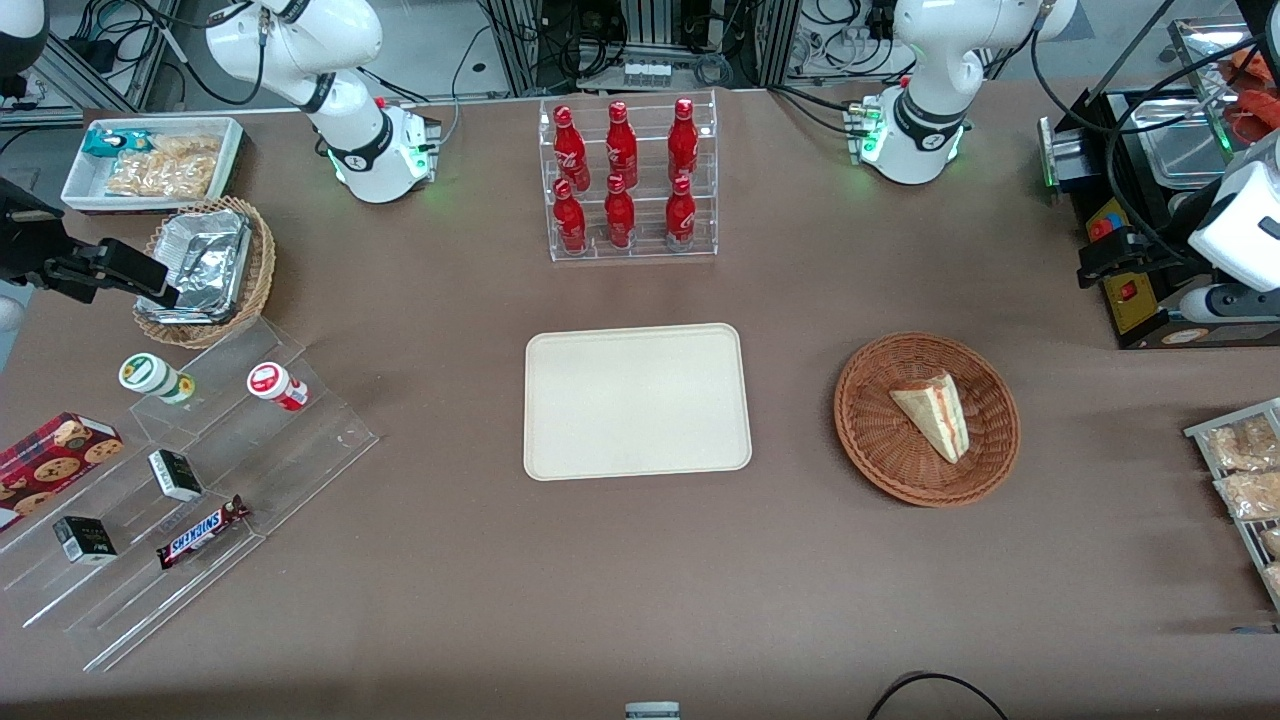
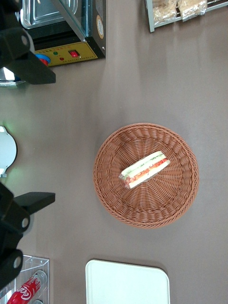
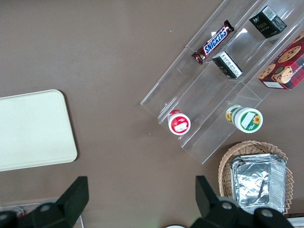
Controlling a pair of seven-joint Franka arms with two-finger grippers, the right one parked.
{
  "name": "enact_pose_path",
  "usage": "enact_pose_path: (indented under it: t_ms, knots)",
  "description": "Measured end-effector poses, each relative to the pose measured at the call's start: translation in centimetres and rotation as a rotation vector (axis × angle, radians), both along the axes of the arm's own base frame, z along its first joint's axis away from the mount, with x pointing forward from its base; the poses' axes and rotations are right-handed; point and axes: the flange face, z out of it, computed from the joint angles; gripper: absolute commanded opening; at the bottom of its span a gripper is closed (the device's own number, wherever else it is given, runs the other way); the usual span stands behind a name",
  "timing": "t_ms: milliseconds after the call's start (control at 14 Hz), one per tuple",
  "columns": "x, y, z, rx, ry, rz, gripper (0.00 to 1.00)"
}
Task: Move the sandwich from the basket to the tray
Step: 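Move the left gripper down over the wrapped sandwich in the wicker basket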
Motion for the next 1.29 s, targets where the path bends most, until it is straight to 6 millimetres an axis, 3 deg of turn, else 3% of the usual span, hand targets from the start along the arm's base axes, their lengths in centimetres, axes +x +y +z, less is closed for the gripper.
enact_pose_path:
  t_ms: [214,357,929,1286]
  knots:
    - [0.1,0.0,-0.3,0.000,0.006,0.000,1.00]
    - [0.4,0.0,-1.6,0.000,0.027,-0.001,1.00]
    - [1.2,-1.6,-11.3,0.000,0.051,-0.032,1.00]
    - [0.2,-1.6,-18.7,-0.003,-0.007,-0.033,1.00]
